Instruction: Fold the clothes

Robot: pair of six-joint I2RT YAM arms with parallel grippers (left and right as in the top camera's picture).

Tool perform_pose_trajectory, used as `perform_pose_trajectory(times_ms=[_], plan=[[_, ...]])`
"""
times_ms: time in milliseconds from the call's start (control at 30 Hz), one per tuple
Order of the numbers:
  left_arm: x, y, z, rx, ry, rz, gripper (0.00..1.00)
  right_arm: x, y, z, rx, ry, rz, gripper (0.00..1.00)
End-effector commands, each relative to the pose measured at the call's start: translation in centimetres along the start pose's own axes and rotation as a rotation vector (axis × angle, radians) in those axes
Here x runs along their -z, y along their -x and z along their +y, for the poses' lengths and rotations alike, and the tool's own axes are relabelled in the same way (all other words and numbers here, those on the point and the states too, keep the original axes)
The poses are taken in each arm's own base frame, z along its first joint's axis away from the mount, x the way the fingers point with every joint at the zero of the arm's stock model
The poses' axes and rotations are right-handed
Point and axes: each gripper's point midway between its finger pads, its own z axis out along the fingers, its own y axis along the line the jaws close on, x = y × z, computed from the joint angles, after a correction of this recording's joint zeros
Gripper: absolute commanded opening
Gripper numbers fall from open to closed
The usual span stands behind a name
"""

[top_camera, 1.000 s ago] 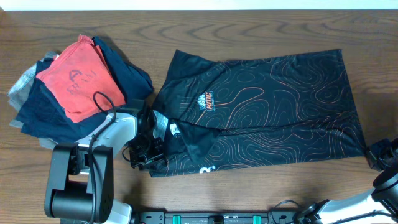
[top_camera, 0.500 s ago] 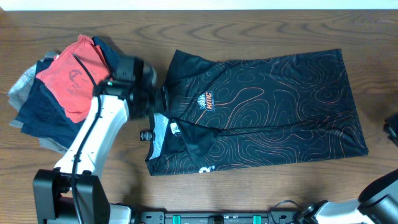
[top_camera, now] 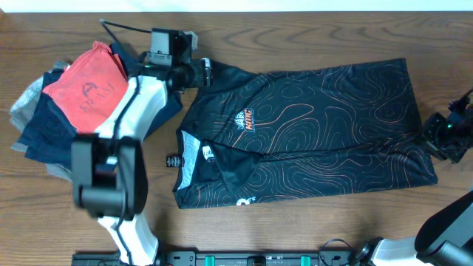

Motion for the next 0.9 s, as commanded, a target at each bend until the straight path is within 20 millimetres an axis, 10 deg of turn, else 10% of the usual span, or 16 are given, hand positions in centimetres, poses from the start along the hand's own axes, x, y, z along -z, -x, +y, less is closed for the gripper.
perform_pose_trajectory(times_ms=[0, 367, 500, 567, 867], plan=[[-2.9, 0.2, 1.0, -0.036, 0.008, -0.015, 0.74, 0.2, -0.3, 0.5, 0.033, 0.006, 0.004, 0.28], [-8.3, -1.6, 2.4, -0.044, 0.0, -0.016, 0.72, 0.2, -0.6, 0.9, 0.047, 0.005, 0.016, 0.31], [-9.0, -2.7, 1.2, -0.052, -0.04, 0.015, 0.32, 0.1, -0.9, 1.4, 0.064, 0.006, 0.023, 0.31], [-8.8, -2.5, 0.3, -0.056, -0.083, 0.012, 0.06, 0.0, -0.9, 1.7, 0.08, 0.007, 0.021, 0.32], [-2.0, 2.0, -3.8, 0.05, -0.232, -0.061, 0.06, -0.1, 2.2, 5.6, 0.282, 0.04, -0.103, 0.5]])
